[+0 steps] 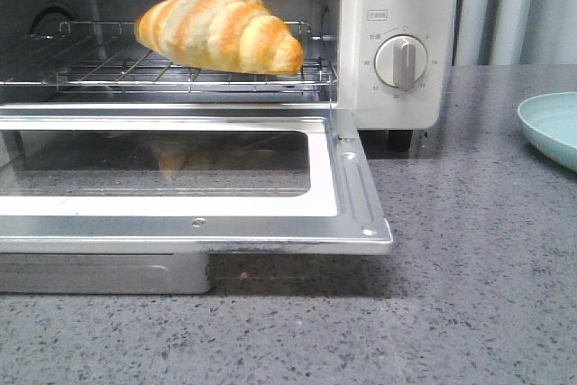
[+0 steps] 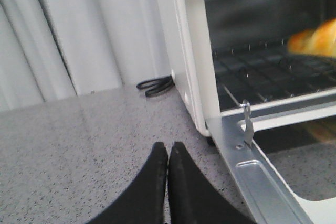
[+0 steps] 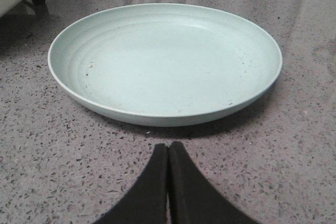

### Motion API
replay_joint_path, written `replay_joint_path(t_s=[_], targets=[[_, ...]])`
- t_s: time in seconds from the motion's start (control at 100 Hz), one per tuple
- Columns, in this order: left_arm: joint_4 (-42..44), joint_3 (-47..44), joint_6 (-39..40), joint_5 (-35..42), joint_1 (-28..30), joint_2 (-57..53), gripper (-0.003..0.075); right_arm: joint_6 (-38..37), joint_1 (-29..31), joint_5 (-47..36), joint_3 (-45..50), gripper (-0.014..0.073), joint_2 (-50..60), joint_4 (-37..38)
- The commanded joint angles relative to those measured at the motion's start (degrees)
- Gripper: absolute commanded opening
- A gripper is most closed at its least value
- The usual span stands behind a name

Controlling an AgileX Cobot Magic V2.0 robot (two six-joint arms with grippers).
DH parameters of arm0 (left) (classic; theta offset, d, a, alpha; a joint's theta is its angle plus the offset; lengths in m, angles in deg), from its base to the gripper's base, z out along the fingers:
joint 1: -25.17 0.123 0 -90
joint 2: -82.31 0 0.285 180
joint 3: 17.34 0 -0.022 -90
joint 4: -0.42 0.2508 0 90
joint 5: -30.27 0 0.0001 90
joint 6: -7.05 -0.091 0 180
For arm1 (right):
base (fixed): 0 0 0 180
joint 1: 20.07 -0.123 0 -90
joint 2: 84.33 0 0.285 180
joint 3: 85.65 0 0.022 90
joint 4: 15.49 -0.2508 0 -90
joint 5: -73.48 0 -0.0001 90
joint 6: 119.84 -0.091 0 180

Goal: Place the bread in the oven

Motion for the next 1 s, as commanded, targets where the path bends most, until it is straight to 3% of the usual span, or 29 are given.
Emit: replay_joint_path(t_s=[0.0,0.2,0.54,0.76,0.99], targets=[[-1.23,-1.19,0.10,1.10,1.53,-1.67,-0.0021,-0.15,0.00,-1.56,0.76,-0.0074,1.24,0.50],[-3.34,-1.31,0.20,-6.06,1.86,-1.67,-0.0021,-0.15,0.00,-1.56,0.76,-0.0074,1.24,0.50],[-8.71,-1.31,2.33,-10.11,6.11,-1.67,-0.0021,-0.15,0.00,-1.56,0.76,-0.0074,1.24,0.50],[0.18,-1.36,17.98,-13.22,7.06,-1.67,-0.0021,-0.15,0.00,-1.56,0.76,-0.0074,1.24,0.50],[0.76,-1.36,18.96,-13.26,7.06,-1.67,-0.0021,-0.15,0.00,-1.56,0.76,-0.0074,1.24,0.50]])
